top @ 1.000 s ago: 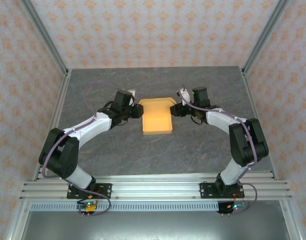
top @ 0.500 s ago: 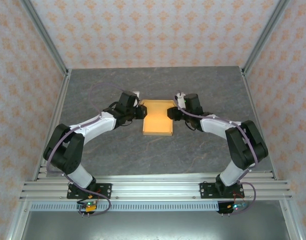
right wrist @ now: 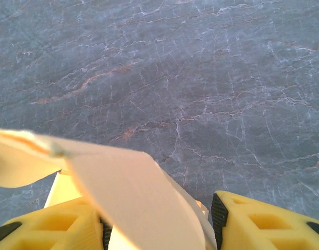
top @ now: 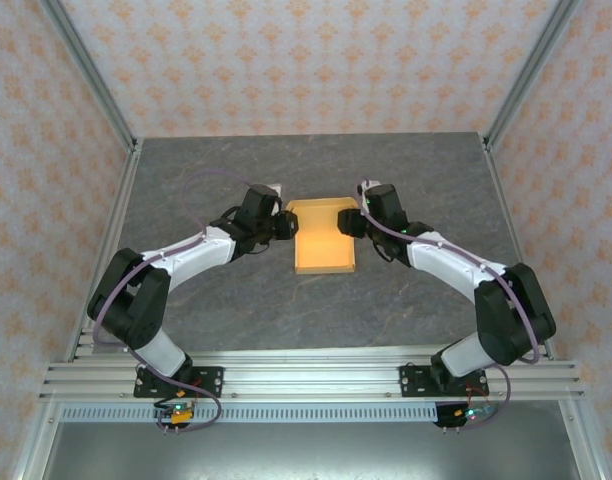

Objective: Fold the paper box

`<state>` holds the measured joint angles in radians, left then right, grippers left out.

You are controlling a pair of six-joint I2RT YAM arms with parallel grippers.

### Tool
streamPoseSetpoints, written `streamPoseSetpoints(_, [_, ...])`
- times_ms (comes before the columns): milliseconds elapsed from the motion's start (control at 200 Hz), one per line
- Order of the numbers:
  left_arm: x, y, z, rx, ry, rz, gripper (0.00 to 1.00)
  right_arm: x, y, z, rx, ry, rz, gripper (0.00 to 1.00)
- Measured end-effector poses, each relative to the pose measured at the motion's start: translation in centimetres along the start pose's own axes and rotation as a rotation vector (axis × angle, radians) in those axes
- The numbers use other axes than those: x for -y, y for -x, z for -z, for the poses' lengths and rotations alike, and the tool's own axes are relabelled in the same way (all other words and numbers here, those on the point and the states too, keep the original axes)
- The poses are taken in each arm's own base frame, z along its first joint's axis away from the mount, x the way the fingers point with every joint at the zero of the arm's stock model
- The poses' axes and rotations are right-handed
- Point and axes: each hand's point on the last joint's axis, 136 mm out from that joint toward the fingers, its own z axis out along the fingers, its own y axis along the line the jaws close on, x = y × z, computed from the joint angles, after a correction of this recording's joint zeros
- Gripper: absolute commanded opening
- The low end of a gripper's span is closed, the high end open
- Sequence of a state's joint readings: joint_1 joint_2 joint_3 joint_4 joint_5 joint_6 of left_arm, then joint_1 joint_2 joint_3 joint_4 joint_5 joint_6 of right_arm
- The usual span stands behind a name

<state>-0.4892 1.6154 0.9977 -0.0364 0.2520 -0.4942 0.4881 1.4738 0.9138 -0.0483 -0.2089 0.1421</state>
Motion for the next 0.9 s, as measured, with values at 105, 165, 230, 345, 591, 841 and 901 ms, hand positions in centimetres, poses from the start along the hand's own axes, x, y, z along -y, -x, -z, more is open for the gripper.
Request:
streamPoseSetpoints(105, [-0.1, 0.0, 0.0, 0.002, 0.003, 0.006, 0.23, 0.3, -0.8, 0.3, -0.036, -0.013, -0.001, 0.45])
streamPoseSetpoints(165, [-0.1, 0.0, 0.0, 0.002, 0.003, 0.007, 0.23, 0.3, -1.3, 0.3, -0.054, -0.012, -0.002, 0.4])
streamPoseSetpoints(230, [0.0, 0.0, 0.0, 0.002, 0.003, 0.008, 0.23, 0.2, -1.6, 0.4, -0.069, -0.001, -0.004, 0.37])
streamPoseSetpoints(345, [0.0, 0.0, 0.0, 0.001, 0.002, 0.013, 0.23, -0.4, -1.9, 0.3, -0.086, 0.029, -0.015, 0.33])
streamPoseSetpoints(591, [0.8, -0.6, -0.1, -0.003, -0.01, 0.041, 0.23, -1.1, -2.6, -0.2, -0.118, 0.075, -0.065, 0.27])
streamPoseSetpoints(841, [1.9, -2.5, -0.6, 0.012, -0.008, 0.061, 0.23, -0.8, -4.4, -0.6, -0.142, 0.073, -0.089, 0.27])
streamPoseSetpoints(901, [1.5, -3.3, -0.8, 0.006, 0.004, 0.065, 0.23, -0.4, -5.3, -0.6, -0.158, 0.065, -0.091, 0.27])
